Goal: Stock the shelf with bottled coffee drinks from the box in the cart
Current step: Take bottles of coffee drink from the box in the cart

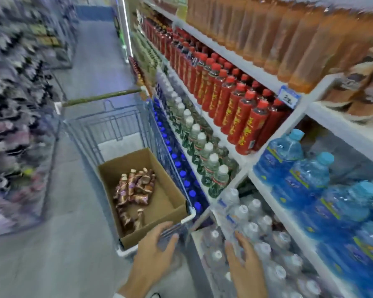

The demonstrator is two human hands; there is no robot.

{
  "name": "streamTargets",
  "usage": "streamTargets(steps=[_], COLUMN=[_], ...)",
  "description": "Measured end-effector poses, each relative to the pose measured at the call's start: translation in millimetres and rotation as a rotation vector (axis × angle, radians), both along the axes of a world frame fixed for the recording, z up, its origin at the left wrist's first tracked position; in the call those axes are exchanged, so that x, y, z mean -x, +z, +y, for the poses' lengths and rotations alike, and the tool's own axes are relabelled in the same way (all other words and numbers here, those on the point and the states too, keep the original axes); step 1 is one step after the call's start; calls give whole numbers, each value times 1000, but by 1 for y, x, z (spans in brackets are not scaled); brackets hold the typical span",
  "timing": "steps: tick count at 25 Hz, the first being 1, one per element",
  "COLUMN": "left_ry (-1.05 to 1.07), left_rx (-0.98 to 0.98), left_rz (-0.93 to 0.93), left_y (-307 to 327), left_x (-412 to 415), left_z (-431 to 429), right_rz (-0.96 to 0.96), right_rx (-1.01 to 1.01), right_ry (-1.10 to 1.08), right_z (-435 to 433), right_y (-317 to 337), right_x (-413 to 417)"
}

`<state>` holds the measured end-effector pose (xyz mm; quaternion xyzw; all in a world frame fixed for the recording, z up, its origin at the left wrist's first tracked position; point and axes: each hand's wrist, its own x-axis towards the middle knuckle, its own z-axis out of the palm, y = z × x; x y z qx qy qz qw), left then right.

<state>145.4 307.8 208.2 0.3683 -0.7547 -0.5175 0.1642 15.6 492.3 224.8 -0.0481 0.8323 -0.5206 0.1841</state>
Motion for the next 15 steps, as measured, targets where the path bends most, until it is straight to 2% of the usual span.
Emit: streamTargets(steps=[3,6,10,15], left_ry=[65,113,171,275], left_rx=[-47,-97,-68,-84], left_rz=[-54,-68,-186,-248], left_y=[-23,-37,-57,-75], left_x=[-21,-34,-47,-36], left_z=[-40,-74,-113,-146], right_rz=[-3,-16,-63,-147], right_rx=[-116,-131,-190,-273], right_ry=[110,193,325,501], right_z=[-51,-97,-149,-204], right_y=[-21,-35,-46,-60], right_x=[6,6,9,28])
